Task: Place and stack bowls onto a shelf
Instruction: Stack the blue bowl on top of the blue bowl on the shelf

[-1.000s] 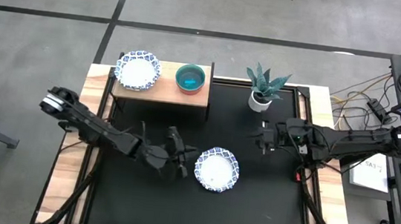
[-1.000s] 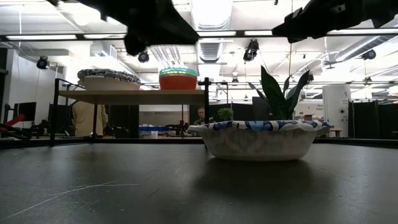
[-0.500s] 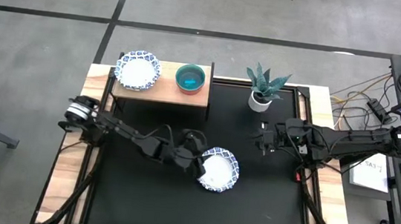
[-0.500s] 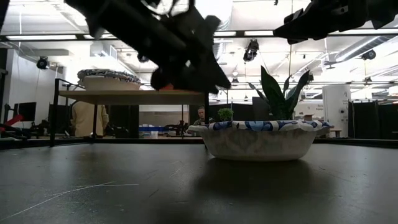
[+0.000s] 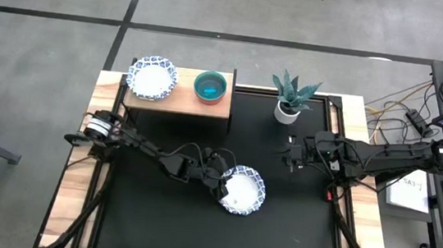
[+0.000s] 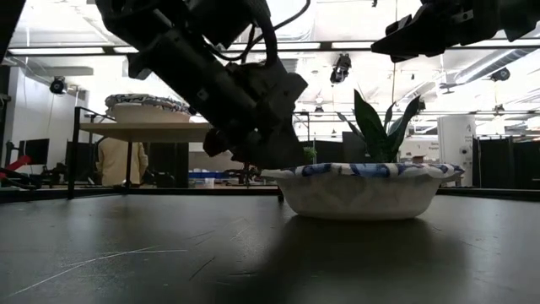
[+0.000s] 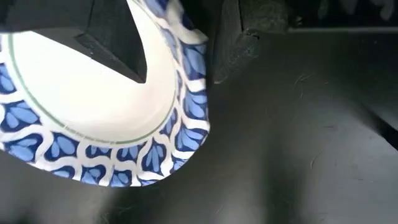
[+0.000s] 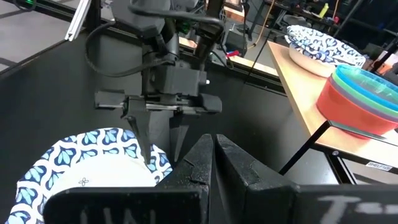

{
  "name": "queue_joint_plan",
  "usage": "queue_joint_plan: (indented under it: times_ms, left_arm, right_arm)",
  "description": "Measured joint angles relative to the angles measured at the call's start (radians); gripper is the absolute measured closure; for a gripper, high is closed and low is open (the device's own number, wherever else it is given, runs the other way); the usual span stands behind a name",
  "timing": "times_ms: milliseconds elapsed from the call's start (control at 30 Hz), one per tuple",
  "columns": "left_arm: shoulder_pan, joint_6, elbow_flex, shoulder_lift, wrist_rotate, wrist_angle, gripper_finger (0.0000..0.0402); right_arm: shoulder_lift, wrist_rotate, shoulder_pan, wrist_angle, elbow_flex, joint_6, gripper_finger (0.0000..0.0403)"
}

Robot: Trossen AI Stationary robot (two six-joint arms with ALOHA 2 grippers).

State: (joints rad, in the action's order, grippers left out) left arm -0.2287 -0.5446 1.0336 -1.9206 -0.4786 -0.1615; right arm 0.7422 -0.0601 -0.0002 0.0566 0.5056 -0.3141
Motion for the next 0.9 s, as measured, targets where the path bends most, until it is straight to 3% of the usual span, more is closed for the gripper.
queue_joint_plan:
  times_ms: [267,500,600,733,900]
  left_arm:
    - [0.005,-0.027,-0.001,-0.024,0.000,0.002,0.0267]
    - [0.005,-0.032,-0.001,-0.022,-0.001,0.007,0.0381]
    - [0.007,-0.040,-0.001,-0.009,0.000,0.010,0.0391]
    - [0.007,0.003,-0.003,0.060,0.044,0.026,0.0398]
    - [0.008,0.102,-0.003,0.276,0.072,0.179,0.0400]
  right_arm:
    - [0.000,0.000,0.000,0.000,0.000,0.000,0.0394]
    - [0.000,0.000,0.000,0.001,0.000,0.000,0.0394]
    - [0.000,0.000,0.000,0.001,0.000,0.000,0.0394]
    - [0.000,0.001,0.000,0.001,0.000,0.000,0.0394]
    - [0.000,0.001,0.000,0.001,0.000,0.000,0.0394]
